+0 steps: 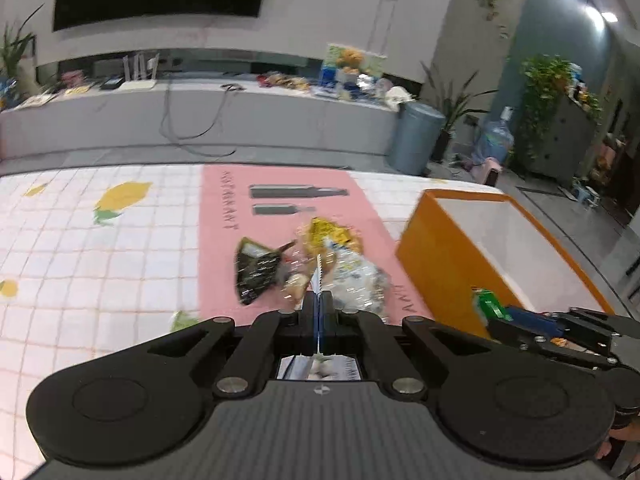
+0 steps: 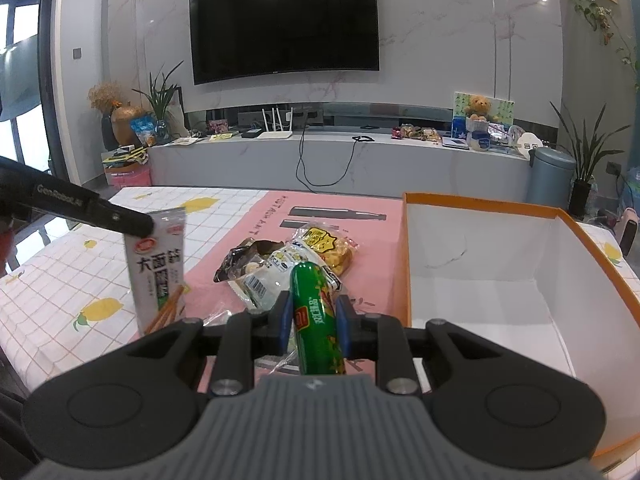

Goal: Organize snacks
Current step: 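Grasp and lift the white stick-snack bag with the left gripper while the right gripper holds the sausage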

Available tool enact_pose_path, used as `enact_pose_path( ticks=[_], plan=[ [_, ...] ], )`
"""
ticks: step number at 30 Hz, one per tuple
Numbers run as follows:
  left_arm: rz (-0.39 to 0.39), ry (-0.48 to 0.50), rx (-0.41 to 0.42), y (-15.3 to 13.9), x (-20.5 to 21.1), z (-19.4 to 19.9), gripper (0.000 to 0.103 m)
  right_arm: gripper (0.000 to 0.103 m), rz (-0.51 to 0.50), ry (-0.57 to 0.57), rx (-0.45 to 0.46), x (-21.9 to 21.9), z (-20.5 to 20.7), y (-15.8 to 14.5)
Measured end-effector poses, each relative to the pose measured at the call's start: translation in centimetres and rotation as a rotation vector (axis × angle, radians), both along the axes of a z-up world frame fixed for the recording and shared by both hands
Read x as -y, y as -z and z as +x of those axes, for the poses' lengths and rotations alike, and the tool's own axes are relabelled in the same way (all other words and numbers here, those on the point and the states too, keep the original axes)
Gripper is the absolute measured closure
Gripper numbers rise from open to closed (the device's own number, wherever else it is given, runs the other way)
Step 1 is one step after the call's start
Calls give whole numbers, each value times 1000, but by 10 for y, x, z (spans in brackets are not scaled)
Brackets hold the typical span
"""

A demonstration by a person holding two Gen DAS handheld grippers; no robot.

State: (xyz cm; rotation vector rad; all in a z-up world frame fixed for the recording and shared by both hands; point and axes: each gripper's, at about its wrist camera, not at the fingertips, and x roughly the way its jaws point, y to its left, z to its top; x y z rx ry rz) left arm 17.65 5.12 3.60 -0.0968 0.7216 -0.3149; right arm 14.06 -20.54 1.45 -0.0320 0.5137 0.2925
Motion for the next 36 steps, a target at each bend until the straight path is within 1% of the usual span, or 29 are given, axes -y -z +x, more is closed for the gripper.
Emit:
enact_pose_path(
  ticks=[3,8,11,13,15,18,20,21,23,24,27,29,31,36],
  plan=[
    [33,-33,-31,6,-9,5,103,82,-7,-4,-2,-2,2,0],
    [80,-48,-33,12,-21,4,103,82,-15,-10,-4,-5,4,1],
    [83,-70,-50,16,-29,5,103,82,-19,-13,-10,-6,6,3],
    [58,-72,-79,21,-34,7,102,82,-23,-16,-12,-7,7,3],
    [14,-65,-94,22,-39,8,101,82,-27,-18,-12,-9,6,4],
    [-64,-31,-118,23,-42,9,101,82,-30,-22,-14,-11,6,4],
    [-91,-8,-138,26,-40,10,100,82,-31,-21,-15,-11,5,4],
    [-76,7,-140,27,-37,10,95,82,-32,-21,-16,-10,5,4],
    [-16,25,-141,32,-27,9,86,82,-33,-20,-17,-11,5,3],
    [9,30,-144,36,-22,9,85,82,-32,-21,-17,-11,5,3],
    [40,49,-201,55,-6,12,85,82,-31,-21,-15,-11,6,3],
    [70,9,-225,66,-1,14,93,82,-29,-20,-14,-10,6,3],
    [69,-2,-212,67,2,12,94,82,-28,-19,-11,-9,5,4],
    [56,-3,-192,59,3,6,94,82,-14,-13,2,-6,2,2]
  ],
)
